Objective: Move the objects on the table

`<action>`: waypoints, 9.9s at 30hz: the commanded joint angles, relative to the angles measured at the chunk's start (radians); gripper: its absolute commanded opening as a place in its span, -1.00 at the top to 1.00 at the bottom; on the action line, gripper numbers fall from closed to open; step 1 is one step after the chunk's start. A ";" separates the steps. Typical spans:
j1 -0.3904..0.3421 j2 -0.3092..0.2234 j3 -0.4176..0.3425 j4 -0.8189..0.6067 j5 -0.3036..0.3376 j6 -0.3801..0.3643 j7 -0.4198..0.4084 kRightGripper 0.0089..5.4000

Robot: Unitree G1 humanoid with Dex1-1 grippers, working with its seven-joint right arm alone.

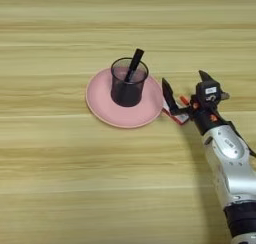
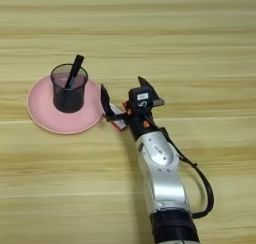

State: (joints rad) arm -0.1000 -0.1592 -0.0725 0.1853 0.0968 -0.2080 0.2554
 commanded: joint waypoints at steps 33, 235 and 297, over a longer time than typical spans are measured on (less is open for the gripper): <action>-0.030 -0.025 0.131 -0.081 -0.040 -0.006 0.175 -0.99; -0.151 -0.233 -0.188 0.337 0.007 0.015 0.062 -0.99; 0.164 -0.200 -0.063 -0.272 0.159 0.292 0.342 -0.99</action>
State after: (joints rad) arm 0.1025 -0.3394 -0.1303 -0.0207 0.2559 0.1183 0.6013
